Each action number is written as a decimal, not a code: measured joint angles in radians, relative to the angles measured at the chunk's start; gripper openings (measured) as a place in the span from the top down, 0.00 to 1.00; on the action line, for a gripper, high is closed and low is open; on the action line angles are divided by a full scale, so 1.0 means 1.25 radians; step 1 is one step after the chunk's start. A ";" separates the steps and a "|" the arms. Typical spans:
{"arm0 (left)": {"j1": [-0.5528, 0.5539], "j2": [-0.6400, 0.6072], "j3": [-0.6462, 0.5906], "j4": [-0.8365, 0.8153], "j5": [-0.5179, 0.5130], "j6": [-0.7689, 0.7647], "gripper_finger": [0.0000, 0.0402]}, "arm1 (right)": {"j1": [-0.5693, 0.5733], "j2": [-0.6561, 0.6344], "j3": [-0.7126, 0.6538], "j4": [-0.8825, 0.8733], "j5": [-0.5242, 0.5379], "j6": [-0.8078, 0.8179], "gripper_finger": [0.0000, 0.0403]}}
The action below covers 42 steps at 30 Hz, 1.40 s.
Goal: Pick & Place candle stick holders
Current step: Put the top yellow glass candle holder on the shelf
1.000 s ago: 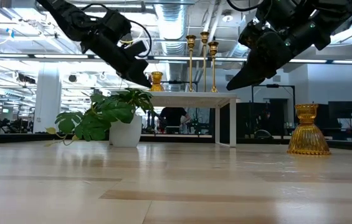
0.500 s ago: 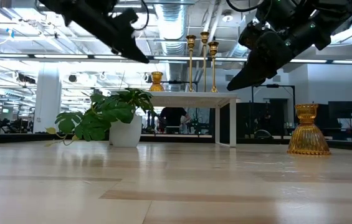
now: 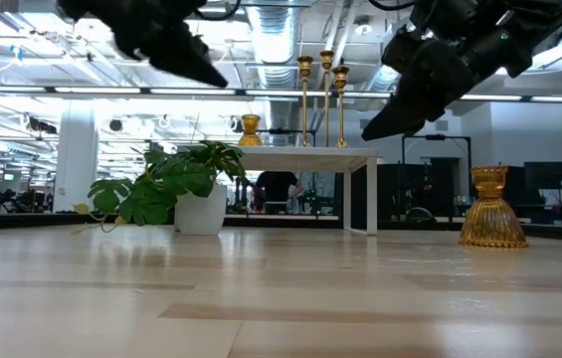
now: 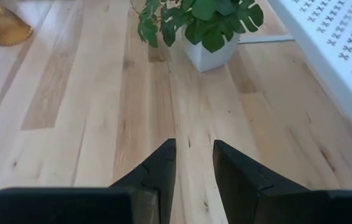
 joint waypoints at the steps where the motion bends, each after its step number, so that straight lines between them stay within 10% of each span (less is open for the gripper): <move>1: -0.020 0.000 -0.017 0.014 0.013 0.000 0.99 | 0.001 0.000 0.000 -0.001 0.000 0.016 0.76; 21: -0.090 -0.005 -0.132 0.124 0.004 -0.009 0.99 | 0.068 -0.049 0.274 -0.681 0.001 0.458 0.86; 33: -0.090 -0.004 -0.132 0.126 0.004 -0.009 0.99 | 0.103 -0.041 0.286 -0.672 -0.043 0.375 0.97; 42: -0.090 -0.004 -0.132 0.127 0.004 -0.009 0.99 | 0.112 -0.027 0.285 -0.701 0.006 0.596 0.97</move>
